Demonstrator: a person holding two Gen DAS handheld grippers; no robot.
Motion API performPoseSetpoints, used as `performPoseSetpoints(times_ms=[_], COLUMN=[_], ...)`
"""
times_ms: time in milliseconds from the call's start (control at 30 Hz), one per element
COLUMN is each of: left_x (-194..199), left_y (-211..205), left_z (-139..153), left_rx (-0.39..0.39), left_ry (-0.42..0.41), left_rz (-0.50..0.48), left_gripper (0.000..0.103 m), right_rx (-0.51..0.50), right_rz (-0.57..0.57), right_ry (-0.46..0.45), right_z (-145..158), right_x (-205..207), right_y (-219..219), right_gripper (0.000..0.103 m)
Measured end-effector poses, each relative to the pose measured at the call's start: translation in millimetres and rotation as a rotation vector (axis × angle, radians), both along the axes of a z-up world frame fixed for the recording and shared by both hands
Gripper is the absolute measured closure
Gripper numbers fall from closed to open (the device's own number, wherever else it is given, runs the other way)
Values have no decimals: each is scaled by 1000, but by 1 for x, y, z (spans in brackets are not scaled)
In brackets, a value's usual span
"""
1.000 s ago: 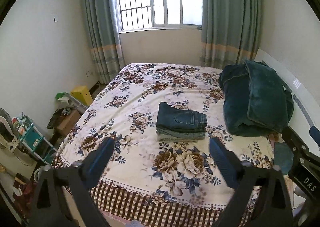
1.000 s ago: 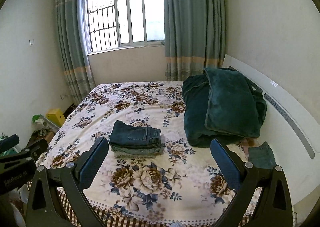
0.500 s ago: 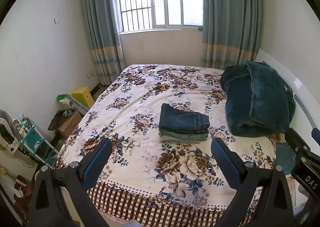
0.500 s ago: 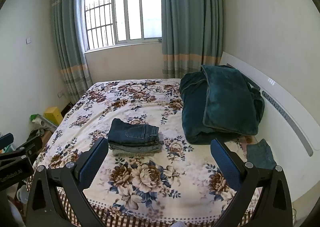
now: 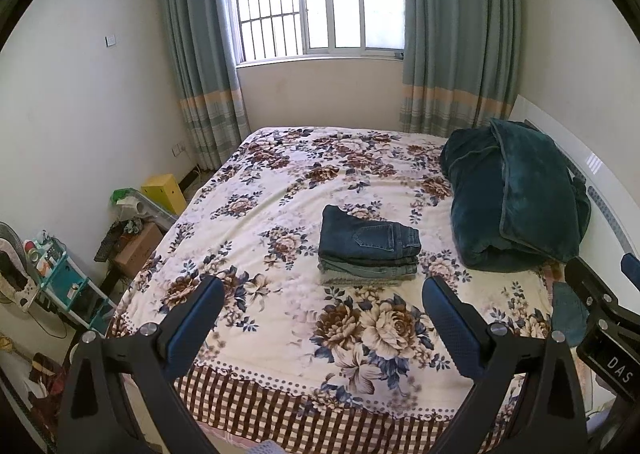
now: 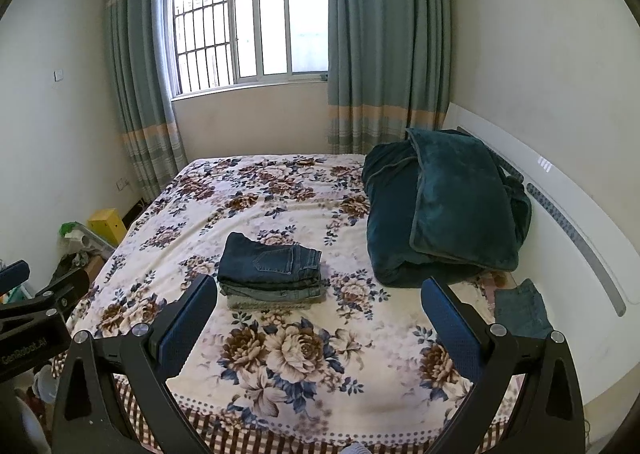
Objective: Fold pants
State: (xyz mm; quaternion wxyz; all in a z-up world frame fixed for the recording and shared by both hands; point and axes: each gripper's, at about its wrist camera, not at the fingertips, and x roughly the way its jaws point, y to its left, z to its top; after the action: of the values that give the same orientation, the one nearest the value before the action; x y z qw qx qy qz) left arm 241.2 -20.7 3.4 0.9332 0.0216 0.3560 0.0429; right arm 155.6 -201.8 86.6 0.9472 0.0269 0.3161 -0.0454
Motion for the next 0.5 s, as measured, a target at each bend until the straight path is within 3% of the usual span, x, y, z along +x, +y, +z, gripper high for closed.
performPoseSetpoints(times_ms=[500], left_x=[2], left_y=[5], left_z=[-2], left_rx=[2], left_ry=[-4], left_rz=[-8], left_gripper=[2], right_rx=[1], right_rz=[1], right_ry=[2], right_z=[0], right_x=[1], right_y=[0], right_gripper=[0])
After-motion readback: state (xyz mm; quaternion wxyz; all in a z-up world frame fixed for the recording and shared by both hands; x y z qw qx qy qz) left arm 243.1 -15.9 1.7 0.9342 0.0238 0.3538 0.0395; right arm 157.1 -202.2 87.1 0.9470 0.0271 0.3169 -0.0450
